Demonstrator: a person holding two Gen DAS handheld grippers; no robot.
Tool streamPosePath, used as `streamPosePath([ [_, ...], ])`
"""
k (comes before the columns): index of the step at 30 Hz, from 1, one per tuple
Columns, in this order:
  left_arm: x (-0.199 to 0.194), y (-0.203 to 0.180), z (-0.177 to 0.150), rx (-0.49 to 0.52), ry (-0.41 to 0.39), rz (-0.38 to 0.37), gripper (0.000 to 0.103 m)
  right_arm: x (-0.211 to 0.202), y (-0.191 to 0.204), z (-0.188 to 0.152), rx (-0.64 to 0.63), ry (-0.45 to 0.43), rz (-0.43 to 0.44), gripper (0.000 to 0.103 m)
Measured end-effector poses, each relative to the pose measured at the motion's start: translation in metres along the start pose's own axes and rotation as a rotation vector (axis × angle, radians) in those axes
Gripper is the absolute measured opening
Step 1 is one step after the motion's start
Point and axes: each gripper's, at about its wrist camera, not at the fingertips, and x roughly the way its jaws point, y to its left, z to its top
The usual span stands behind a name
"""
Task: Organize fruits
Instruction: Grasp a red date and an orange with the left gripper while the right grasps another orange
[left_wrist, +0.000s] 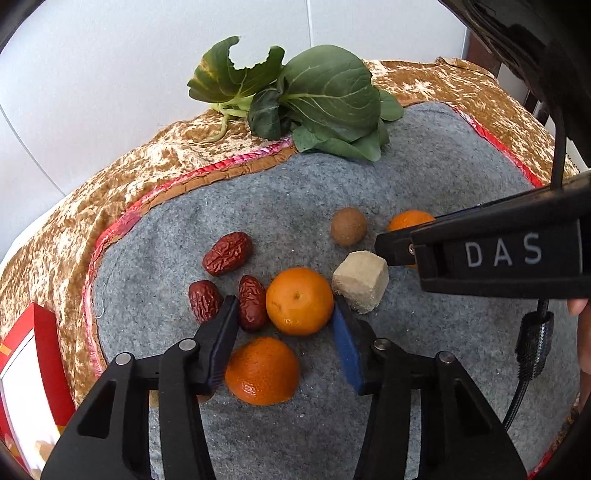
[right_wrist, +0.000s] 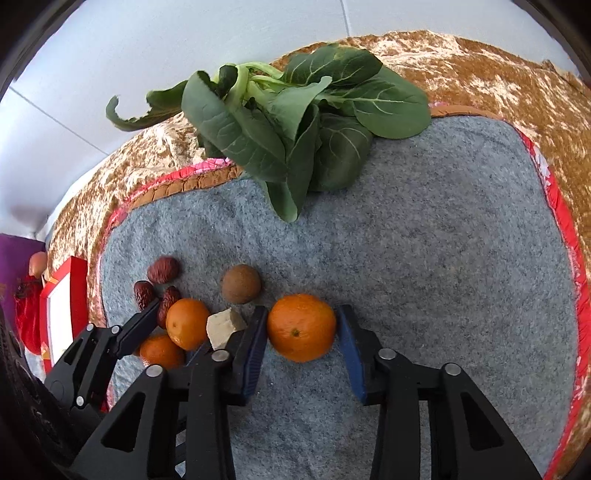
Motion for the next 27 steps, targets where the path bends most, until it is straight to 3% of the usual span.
streamPosePath([
  [4, -0.004, 0.004, 0.0, -0.02, -0.002, -0.02, 0.048, -0.001, 0.001, -0.001, -0.002, -0.001, 0.005, 0.035],
  [10, -0.022, 0.006, -0.003, -0.027, -0.029, 0.007, 0.048, -0.011, -0.004, -0.002, 0.007, -0.004, 0.051, 0.035],
  [19, -0.063, 0.035, -0.017, -0.13, -0.108, 0.123, 0.048, -0.039, 0.019, -0.006, -0.051, -0.084, 0.146, 0.035],
  [27, -0.104, 0.087, -0.051, -0.302, -0.151, 0.231, 0.048, -0.047, 0.079, -0.021, -0.152, -0.121, 0.228, 0.035],
])
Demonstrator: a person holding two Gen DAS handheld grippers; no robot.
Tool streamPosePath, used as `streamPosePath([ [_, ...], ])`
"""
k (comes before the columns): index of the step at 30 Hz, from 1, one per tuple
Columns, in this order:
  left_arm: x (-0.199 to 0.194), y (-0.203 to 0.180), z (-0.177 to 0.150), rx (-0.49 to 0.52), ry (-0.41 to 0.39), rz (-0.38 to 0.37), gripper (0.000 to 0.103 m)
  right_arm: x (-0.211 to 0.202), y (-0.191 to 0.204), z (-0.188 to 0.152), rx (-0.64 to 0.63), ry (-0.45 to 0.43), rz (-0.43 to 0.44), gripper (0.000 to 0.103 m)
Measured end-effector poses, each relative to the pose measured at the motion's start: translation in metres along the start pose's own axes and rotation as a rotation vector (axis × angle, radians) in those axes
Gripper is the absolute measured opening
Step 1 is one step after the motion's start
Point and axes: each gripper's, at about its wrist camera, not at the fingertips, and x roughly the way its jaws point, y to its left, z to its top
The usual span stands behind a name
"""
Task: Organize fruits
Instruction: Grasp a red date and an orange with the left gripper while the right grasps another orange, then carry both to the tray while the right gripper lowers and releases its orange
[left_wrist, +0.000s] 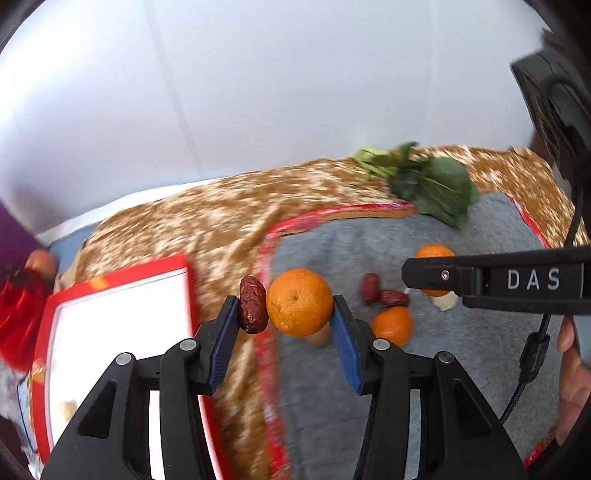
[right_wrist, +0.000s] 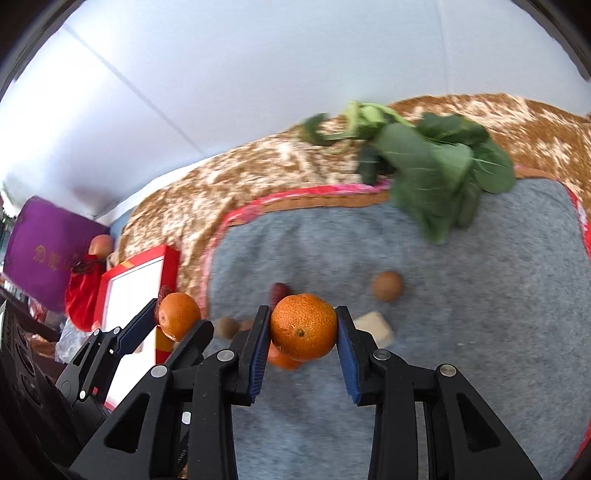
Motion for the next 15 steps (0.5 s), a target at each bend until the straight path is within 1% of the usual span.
streamPosePath([
  [4, -0.016, 0.041, -0.012, -0.122, -0.002, 0.065, 0.048, 0.01, 0.04, -0.004, -0.057, 0.005, 0.047, 0.035],
  [8, -0.032, 0.086, -0.029, -0.24, 0.004, 0.131, 0.048, 0.023, 0.089, -0.014, -0.12, 0.019, 0.098, 0.035],
  [15, -0.037, 0.161, -0.057, -0.412, 0.047, 0.227, 0.048, 0.045, 0.153, -0.041, -0.228, 0.047, 0.147, 0.034],
])
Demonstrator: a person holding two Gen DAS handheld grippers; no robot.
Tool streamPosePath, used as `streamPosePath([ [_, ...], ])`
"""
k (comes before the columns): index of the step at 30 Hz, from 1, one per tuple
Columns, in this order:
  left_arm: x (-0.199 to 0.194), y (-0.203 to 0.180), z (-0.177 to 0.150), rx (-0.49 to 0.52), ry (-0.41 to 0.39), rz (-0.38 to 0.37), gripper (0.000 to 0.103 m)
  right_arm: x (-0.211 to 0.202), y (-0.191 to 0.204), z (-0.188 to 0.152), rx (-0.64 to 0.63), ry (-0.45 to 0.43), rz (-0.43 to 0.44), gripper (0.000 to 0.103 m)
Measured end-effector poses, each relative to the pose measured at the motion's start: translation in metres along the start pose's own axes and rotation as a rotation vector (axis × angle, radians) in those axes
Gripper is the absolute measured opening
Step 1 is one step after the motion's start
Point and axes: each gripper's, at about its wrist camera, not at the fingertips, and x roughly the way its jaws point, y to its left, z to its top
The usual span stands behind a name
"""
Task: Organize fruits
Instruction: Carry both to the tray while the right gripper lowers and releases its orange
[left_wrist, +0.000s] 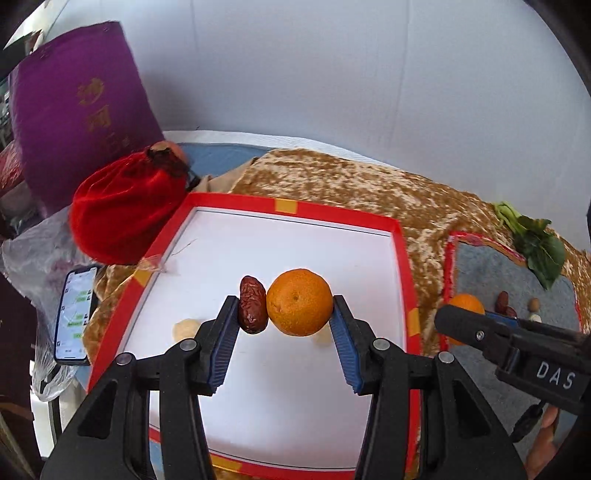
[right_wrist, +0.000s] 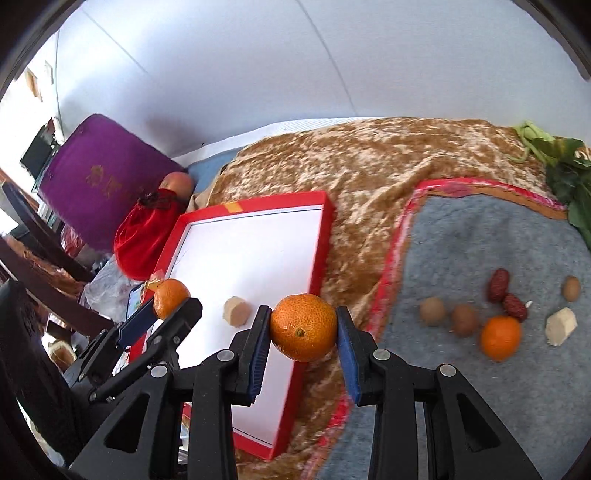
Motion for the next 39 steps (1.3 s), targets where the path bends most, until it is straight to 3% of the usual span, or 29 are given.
streamPosePath([
  [9, 0.019, 0.057, 0.002, -0.167, 0.034, 0.065, 0.048, 0.033, 0.037, -0.011, -0.091, 0.032, -0.007, 0.034],
  [24, 0.033, 0.086, -0.007, -0.184, 0.04, 0.113, 0.048, 0.058, 0.057, -0.019, -0.149, 0.058, -0.037, 0.034],
  [39, 0.036, 0.091, -0.007, -0.179, 0.033, 0.14, 0.048, 0.071, 0.062, -0.024, -0.169, 0.072, -0.059, 0.034],
])
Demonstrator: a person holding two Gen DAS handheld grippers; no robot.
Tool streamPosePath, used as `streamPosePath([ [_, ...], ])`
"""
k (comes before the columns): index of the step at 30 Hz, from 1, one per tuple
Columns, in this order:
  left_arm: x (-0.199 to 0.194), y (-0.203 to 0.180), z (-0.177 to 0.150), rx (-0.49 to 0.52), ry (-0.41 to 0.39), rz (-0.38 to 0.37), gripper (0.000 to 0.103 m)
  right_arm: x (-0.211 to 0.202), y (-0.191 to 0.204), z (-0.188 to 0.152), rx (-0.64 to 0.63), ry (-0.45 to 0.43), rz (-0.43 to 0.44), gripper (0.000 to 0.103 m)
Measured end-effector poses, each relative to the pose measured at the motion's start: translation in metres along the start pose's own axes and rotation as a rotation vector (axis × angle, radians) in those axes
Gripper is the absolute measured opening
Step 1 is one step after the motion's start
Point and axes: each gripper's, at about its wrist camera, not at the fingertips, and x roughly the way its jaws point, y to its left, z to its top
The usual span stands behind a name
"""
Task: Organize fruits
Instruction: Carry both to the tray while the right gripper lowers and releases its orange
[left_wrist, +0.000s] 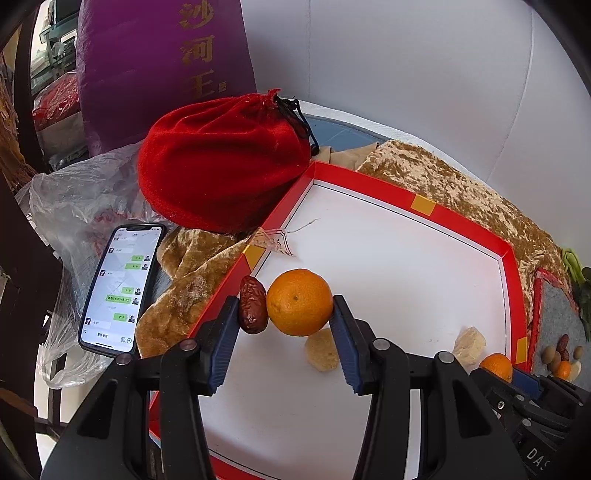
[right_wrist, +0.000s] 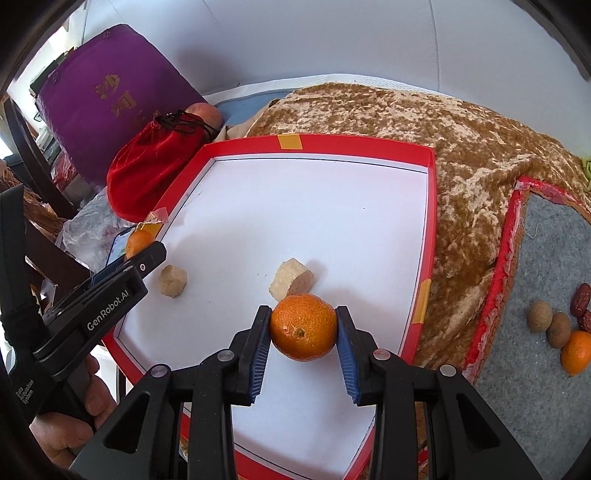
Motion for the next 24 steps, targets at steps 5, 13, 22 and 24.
streamPosePath([
  [5, 0.0012, 0.0008, -0.0003, 0.002, -0.002, 0.004, 0.048, 0.0025, 0.0012, -0.0008, -0.005, 0.004, -0.002, 0.034],
  [13, 0.0009, -0.0002, -0.0009, 0.011, -0.011, 0.012, 0.048, 0.0047, 0.0014, -0.0013, -0.007, 0.004, -0.009, 0.034],
  [22, 0.0028, -0.0007, -0.0011, 0.024, -0.011, 0.017, 0.048, 0.0063, 0.0014, -0.0016, -0.006, 0.008, -0.01, 0.034],
  [24, 0.0031, -0.0012, -0.0011, 0.029, -0.011, 0.02, 0.048, 0.0067, 0.0014, -0.0015, -0.006, 0.009, -0.012, 0.035],
])
